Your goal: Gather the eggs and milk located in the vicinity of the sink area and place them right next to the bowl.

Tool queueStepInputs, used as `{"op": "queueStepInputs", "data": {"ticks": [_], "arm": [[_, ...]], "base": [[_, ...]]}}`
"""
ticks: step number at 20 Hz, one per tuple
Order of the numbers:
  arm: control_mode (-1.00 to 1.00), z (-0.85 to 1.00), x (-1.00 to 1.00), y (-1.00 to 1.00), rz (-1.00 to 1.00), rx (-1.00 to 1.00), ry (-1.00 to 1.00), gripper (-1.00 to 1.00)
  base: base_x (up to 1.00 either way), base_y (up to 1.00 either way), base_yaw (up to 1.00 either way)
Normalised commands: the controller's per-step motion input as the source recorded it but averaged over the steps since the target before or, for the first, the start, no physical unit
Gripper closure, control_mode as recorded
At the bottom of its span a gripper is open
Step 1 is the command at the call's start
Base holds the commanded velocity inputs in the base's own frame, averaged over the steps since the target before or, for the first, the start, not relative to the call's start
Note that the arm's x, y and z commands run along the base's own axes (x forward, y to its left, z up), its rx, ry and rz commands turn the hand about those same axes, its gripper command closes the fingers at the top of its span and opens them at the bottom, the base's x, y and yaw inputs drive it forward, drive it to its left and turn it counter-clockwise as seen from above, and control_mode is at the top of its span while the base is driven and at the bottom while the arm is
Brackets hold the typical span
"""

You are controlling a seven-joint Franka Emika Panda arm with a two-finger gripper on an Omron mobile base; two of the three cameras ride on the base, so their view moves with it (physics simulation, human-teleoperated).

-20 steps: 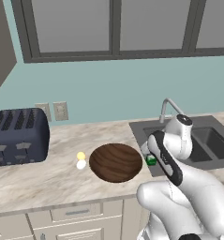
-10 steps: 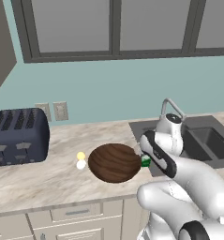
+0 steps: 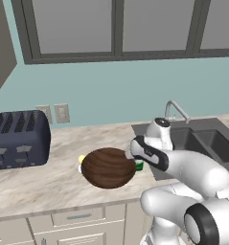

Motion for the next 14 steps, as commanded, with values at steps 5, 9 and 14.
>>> {"op": "queueStepInputs", "data": {"ticks": [5,9,14], "arm": [[-1.00,-0.36,-0.04,0.05,0.00,0.00,-0.04,-1.00],[-1.00,-0.25,-0.10,0.04,0.00,0.00,-0.07,-1.00],[-1.00,0.00,-0.34,0.00,0.00,0.00,-0.13,-1.00]], "base": [[0.00,0.00,0.00],[0.00,0.00,0.00],[0.00,0.00,0.00]]}}
